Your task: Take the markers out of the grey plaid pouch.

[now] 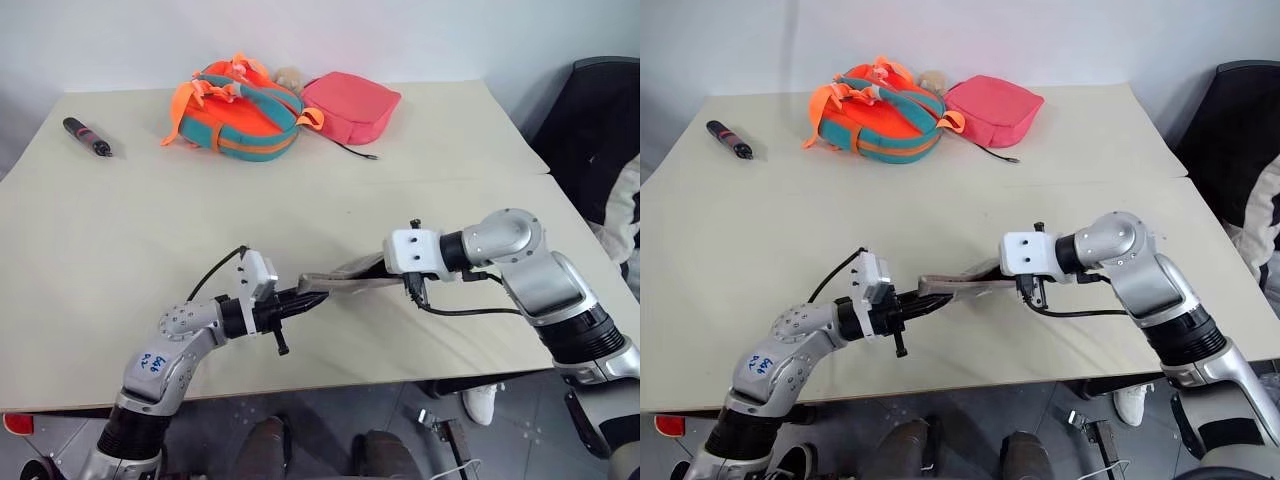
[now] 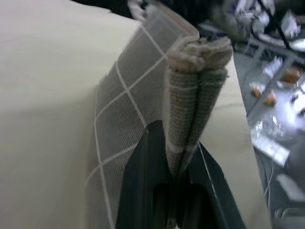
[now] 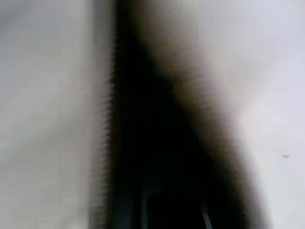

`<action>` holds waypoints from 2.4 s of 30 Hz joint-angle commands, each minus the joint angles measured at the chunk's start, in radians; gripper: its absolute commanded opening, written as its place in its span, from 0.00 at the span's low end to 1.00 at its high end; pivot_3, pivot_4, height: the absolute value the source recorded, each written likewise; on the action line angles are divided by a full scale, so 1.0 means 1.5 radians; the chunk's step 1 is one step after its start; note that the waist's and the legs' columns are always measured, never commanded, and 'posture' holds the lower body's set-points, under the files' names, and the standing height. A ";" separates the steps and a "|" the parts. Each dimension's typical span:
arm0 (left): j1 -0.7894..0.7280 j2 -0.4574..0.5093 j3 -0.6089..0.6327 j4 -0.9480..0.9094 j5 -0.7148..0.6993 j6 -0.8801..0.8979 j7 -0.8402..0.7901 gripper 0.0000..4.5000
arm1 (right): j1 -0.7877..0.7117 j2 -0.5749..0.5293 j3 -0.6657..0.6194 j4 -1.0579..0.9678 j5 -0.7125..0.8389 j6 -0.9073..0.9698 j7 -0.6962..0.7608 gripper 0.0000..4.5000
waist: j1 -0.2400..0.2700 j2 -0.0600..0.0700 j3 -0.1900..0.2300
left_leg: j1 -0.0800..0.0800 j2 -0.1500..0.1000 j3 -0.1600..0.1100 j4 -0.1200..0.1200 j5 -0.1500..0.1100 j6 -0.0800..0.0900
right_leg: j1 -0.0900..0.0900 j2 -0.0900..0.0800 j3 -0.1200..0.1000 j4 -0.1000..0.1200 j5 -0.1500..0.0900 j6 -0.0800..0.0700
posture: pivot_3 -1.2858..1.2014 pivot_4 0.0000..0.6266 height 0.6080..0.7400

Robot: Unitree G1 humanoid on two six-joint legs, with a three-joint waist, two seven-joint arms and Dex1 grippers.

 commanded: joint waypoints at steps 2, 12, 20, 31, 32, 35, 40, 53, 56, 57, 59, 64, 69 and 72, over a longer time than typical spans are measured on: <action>-0.011 -0.011 0.029 -0.032 -0.038 0.010 0.009 0.00 | -0.016 -0.004 0.002 0.009 -0.016 -0.016 0.004 0.35 | 0.000 0.000 0.000 | 0.000 0.000 0.000 0.000 0.000 0.000 | 0.000 0.000 0.000 0.000 0.000 0.000 | 0.52 0.24 1.00; -0.003 -0.018 0.023 -0.031 -0.029 -0.004 0.011 0.00 | -0.020 0.012 0.004 0.022 -0.031 -0.047 -0.003 0.60 | 0.000 0.000 0.000 | 0.000 0.000 0.000 0.000 0.000 0.000 | 0.000 0.000 0.000 0.000 0.000 0.000 | 0.52 0.24 1.00; -0.010 -0.036 0.044 -0.032 -0.088 0.055 0.021 0.00 | -0.030 0.029 0.009 0.033 -0.047 -0.065 -0.012 0.21 | 0.000 0.000 0.000 | 0.000 0.000 0.000 0.000 0.000 0.000 | 0.000 0.000 0.000 0.000 0.000 0.000 | 0.52 0.24 1.00; -0.069 -0.072 0.150 0.012 -0.310 0.240 0.086 0.00 | -0.137 0.015 0.010 -0.008 0.021 0.057 0.125 0.21 | -0.001 0.000 0.000 | 0.000 0.000 -0.001 0.001 0.000 0.000 | 0.000 0.000 0.000 0.000 0.000 0.000 | 0.52 0.24 1.00; -0.059 -0.057 0.127 0.006 -0.268 0.220 0.072 0.00 | -0.133 0.014 0.013 -0.015 0.025 0.067 0.130 0.21 | -0.001 0.000 0.000 | 0.000 0.000 -0.002 0.002 0.000 0.000 | 0.001 0.000 -0.001 0.000 0.000 0.000 | 0.52 0.24 1.00; -0.029 -0.038 0.092 -0.006 -0.221 0.195 0.053 0.00 | -0.102 0.015 0.043 -0.020 0.005 0.066 0.121 0.21 | 0.000 0.000 0.000 | 0.000 0.000 -0.002 0.002 0.000 -0.001 | 0.001 0.001 -0.001 -0.001 0.000 0.000 | 0.52 0.24 1.00; 0.010 -0.044 0.076 0.004 -0.215 0.188 0.048 0.00 | -0.087 0.034 0.091 0.011 -0.061 0.038 0.080 0.21 | -0.001 0.000 0.000 | 0.000 0.000 -0.001 0.002 -0.001 0.000 | 0.001 0.000 -0.001 -0.001 0.000 0.000 | 0.52 0.24 1.00; 0.008 -0.062 0.091 0.007 -0.217 0.182 0.065 0.00 | -0.107 0.066 0.103 0.078 -0.136 -0.040 0.021 0.49 | -0.001 0.000 0.000 | 0.000 0.000 -0.001 0.002 -0.001 -0.001 | 0.001 0.001 0.000 -0.001 0.000 0.000 | 0.52 0.24 1.00; 0.011 -0.062 0.086 0.002 -0.213 0.181 0.062 0.00 | -0.104 0.070 0.103 0.085 -0.138 -0.040 0.027 0.63 | -0.001 0.000 0.000 | 0.000 0.000 -0.001 0.002 -0.001 -0.001 | 0.001 0.001 -0.001 -0.001 0.000 0.000 | 0.52 0.24 1.00; 0.012 -0.062 0.085 0.002 -0.213 0.182 0.062 0.00 | -0.103 0.071 0.103 0.086 -0.137 -0.038 0.030 0.63 | -0.001 0.000 0.000 | 0.000 0.000 -0.001 0.002 -0.001 -0.001 | 0.001 0.001 -0.001 -0.001 0.000 0.000 | 0.52 0.24 1.00; 0.012 -0.065 0.084 -0.001 -0.211 0.178 0.065 0.00 | -0.097 0.068 0.105 0.080 -0.135 -0.038 0.041 0.63 | -0.001 0.000 0.000 | 0.000 0.000 -0.001 0.002 -0.001 -0.001 | 0.001 0.001 0.000 -0.001 0.000 0.000 | 0.52 0.24 1.00; 0.011 -0.065 0.084 -0.003 -0.203 0.170 0.067 0.00 | -0.092 0.068 0.105 0.076 -0.128 -0.029 0.057 0.59 | -0.001 0.000 0.000 | 0.000 0.000 -0.001 0.002 -0.001 -0.001 | 0.001 0.001 -0.001 -0.001 0.000 0.000 | 0.52 0.24 1.00; 0.004 -0.074 0.095 -0.002 -0.209 0.168 0.078 0.00 | -0.090 0.075 0.096 0.063 -0.119 -0.025 0.057 0.34 | -0.001 0.000 0.000 | 0.000 0.000 -0.001 0.002 -0.001 -0.001 | 0.001 0.000 -0.001 -0.001 0.000 0.000 | 0.52 0.24 1.00; 0.003 -0.072 0.093 -0.001 -0.205 0.168 0.077 0.00 | -0.086 0.074 0.103 0.064 -0.125 -0.027 0.055 0.34 | -0.001 0.000 0.000 | 0.000 0.000 -0.001 0.002 -0.001 -0.001 | 0.001 0.000 -0.001 -0.001 0.000 0.000 | 0.52 0.24 1.00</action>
